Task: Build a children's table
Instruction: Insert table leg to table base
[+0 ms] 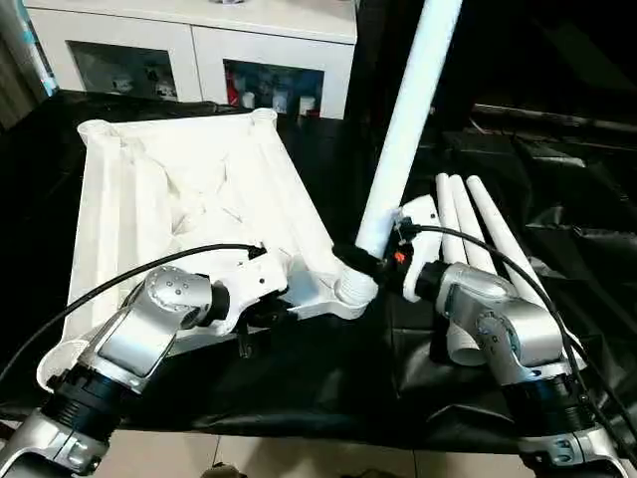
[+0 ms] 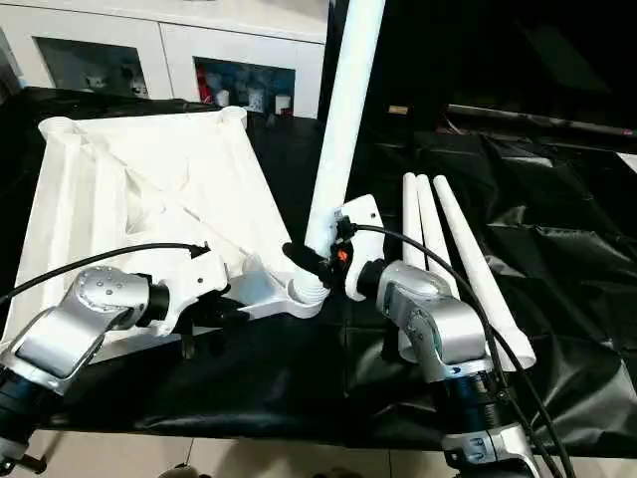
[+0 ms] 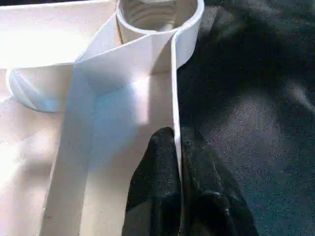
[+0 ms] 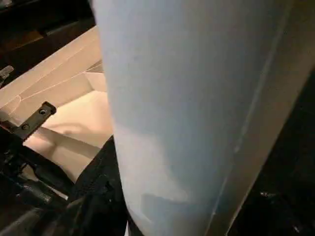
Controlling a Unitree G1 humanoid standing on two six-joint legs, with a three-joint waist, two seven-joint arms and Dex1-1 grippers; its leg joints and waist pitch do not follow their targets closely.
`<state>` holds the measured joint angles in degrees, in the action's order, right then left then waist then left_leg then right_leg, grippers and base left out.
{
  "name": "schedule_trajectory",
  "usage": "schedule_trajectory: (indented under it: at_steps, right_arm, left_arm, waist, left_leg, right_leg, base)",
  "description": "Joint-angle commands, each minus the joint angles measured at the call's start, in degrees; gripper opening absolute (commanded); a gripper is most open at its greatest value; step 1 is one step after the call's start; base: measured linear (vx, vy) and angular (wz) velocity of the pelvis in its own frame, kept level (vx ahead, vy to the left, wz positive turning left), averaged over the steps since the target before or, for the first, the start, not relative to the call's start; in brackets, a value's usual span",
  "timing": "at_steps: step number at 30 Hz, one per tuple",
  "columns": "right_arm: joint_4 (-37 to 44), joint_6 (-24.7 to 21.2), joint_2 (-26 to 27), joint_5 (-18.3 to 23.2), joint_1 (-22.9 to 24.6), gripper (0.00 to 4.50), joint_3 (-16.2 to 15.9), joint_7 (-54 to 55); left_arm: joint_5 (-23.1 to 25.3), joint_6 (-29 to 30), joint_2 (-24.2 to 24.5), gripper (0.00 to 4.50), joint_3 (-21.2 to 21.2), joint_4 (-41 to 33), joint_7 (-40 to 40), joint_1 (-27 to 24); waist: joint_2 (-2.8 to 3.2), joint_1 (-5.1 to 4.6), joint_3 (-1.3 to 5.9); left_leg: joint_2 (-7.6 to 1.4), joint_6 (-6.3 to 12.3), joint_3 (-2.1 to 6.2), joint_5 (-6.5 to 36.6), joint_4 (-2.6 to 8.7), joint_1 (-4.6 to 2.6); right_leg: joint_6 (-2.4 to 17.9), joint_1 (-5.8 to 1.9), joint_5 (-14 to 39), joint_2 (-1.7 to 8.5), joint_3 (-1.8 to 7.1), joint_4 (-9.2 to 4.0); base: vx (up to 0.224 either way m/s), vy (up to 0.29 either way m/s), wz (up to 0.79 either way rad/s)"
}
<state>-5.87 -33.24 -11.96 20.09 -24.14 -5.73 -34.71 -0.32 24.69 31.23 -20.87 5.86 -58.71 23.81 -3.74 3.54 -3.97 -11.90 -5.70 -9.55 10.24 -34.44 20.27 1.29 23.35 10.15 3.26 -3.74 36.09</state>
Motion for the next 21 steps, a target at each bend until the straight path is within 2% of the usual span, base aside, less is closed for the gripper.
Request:
schedule_trajectory:
  at_steps: [1, 6, 8, 11, 12, 16, 21]
  right_arm:
    - [-0.8, 0.73, -0.68, 0.08, -0.06, 1.91, -0.07, -0.34]
    - [-1.79, 1.07, -0.44, -0.21, -0.65, 1.91, 0.14, -0.79]
    - [-2.03, 1.17, -0.32, -0.34, -0.77, 1.91, 0.21, -0.94]
    - [-2.34, 1.3, -0.19, -0.34, -0.94, 1.91, 0.2, -1.15]
    - [-2.54, 1.38, -0.15, -0.28, -1.08, 1.91, 0.2, -1.23]
    - [-2.77, 1.57, -0.1, -0.24, -1.18, 1.91, 0.13, -1.39]
    - [-3.44, 1.91, 0.55, -0.26, -1.79, 1.91, 0.23, -1.23]
  left_arm:
    - [-0.93, -1.32, -0.41, 0.08, 1.22, -0.7, 0.18, -0.48]
    - [-1.59, -3.26, -0.31, 0.0, 1.66, -1.05, -0.17, -1.46]
    - [-1.8, -3.48, -0.17, 0.46, 1.58, -1.23, -0.42, -1.74]
    - [-2.18, -3.37, 0.04, 0.71, 1.47, -1.35, -0.98, -1.99]
    - [-1.78, -3.83, 0.11, 0.71, 1.39, -1.24, -0.82, -2.06]
    - [-0.2, -4.68, 1.02, 0.84, 0.46, -0.78, -0.85, -2.08]
    - [-0.95, -4.72, 0.71, 0.84, 1.14, 0.18, -0.72, -2.02]
  waist:
    - [1.07, 0.11, 4.0]
    - [0.95, 0.1, 4.03]
    - [1.0, 0.06, 4.01]
    - [1.12, 0.03, 4.05]
    - [0.87, 0.02, 4.1]
    - [0.92, 0.08, 4.05]
    - [0.98, -0.01, 4.03]
  left_leg:
    - [-0.98, -1.61, 0.25, 14.2, 4.25, -0.35]
    - [-0.92, -1.31, 0.18, 13.35, 4.19, -0.19]
    - [-0.95, -1.27, 0.19, 13.17, 4.24, -0.18]
    - [-0.98, -1.35, 0.2, 13.24, 4.25, -0.17]
    - [-1.0, -1.24, 0.19, 13.03, 4.24, -0.19]
    - [-1.01, -1.16, 0.14, 13.02, 4.26, -0.27]
    - [-1.0, -1.42, 0.17, 13.59, 4.3, -0.23]
  right_leg:
    - [7.42, -2.77, 19.65, 4.0, 2.88, -5.16]
    - [7.23, -2.8, 19.77, 4.04, 2.95, -5.19]
    - [7.07, -2.8, 19.87, 4.0, 2.93, -5.16]
    - [7.28, -2.73, 19.52, 3.97, 2.91, -5.13]
    - [7.39, -2.77, 19.03, 3.96, 2.9, -5.01]
    - [7.26, -2.7, 18.89, 3.96, 2.95, -5.1]
    - [7.07, -2.68, 20.17, 4.08, 2.93, -5.16]
  base:
    - [0.0, 0.0, 0.0]
    - [0.0, 0.0, 0.0]
    - [0.0, 0.0, 0.0]
    - [0.0, 0.0, 0.0]
    - [0.0, 0.0, 0.0]
    - [0.0, 0.0, 0.0]
    - [0.0, 0.0, 0.0]
